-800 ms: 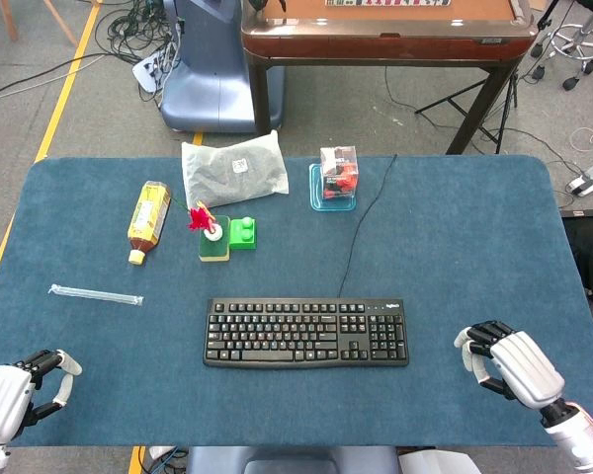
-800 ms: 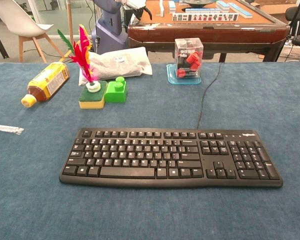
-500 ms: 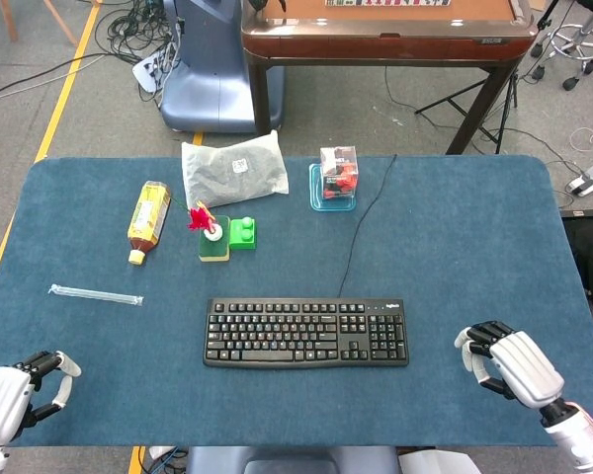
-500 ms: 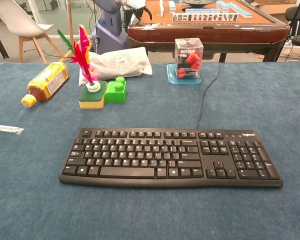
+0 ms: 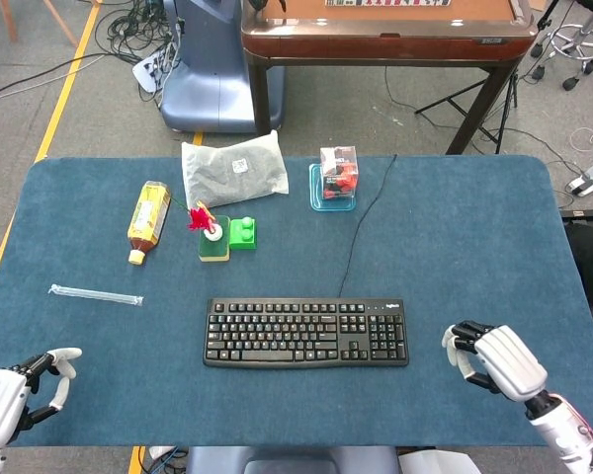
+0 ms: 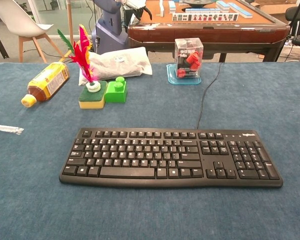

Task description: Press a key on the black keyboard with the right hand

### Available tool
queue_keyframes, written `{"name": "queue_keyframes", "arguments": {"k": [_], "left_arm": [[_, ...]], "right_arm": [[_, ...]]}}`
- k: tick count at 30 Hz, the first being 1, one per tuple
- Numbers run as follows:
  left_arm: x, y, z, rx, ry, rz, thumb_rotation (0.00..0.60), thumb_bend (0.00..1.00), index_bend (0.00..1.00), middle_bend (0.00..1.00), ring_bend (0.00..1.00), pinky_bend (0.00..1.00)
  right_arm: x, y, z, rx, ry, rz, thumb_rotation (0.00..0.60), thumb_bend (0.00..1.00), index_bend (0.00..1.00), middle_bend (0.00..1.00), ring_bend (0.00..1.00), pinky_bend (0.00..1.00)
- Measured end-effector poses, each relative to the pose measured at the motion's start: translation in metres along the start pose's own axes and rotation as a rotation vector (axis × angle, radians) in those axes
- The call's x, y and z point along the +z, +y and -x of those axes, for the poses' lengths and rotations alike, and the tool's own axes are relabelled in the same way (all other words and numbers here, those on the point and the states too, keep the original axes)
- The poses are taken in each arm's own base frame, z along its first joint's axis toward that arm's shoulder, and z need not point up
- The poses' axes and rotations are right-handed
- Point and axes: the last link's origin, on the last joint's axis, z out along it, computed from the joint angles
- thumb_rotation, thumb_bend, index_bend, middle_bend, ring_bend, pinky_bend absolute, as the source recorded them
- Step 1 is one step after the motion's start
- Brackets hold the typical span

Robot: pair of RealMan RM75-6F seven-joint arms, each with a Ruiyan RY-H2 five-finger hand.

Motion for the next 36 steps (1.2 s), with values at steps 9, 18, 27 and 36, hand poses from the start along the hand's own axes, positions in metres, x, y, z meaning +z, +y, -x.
{"name": "queue_keyframes", "arguments": {"k": [9, 18, 27, 36], "left_arm": [[-0.004, -0.001, -0.006, 0.005, 0.008, -0.017, 0.600, 0.47, 0.35, 0.57, 0.52, 0.69], [-0.005, -0.002, -0.009, 0.001, 0.017, -0.023, 0.600, 0.47, 0.35, 0.57, 0.52, 0.69], [-0.006, -0.002, -0.013, -0.003, 0.026, -0.024, 0.600, 0.47, 0.36, 0.58, 0.53, 0.69], [-0.007, -0.001, -0.013, 0.003, 0.027, -0.025, 0.600, 0.47, 0.36, 0.58, 0.53, 0.69]], "right_arm": [[0.050, -0.032, 0.001, -0.110, -0.028, -0.127, 0.600, 0.78, 0.50, 0.92, 0.91, 1.00], [0.119, -0.057, 0.012, -0.160, -0.109, -0.162, 0.600, 0.78, 0.49, 1.00, 1.00, 1.00], [0.172, -0.082, 0.028, -0.227, -0.145, -0.178, 0.600, 0.78, 0.49, 1.00, 1.00, 1.00], [0.201, -0.094, 0.043, -0.275, -0.204, -0.160, 0.600, 0.78, 0.49, 1.00, 1.00, 1.00]]}}
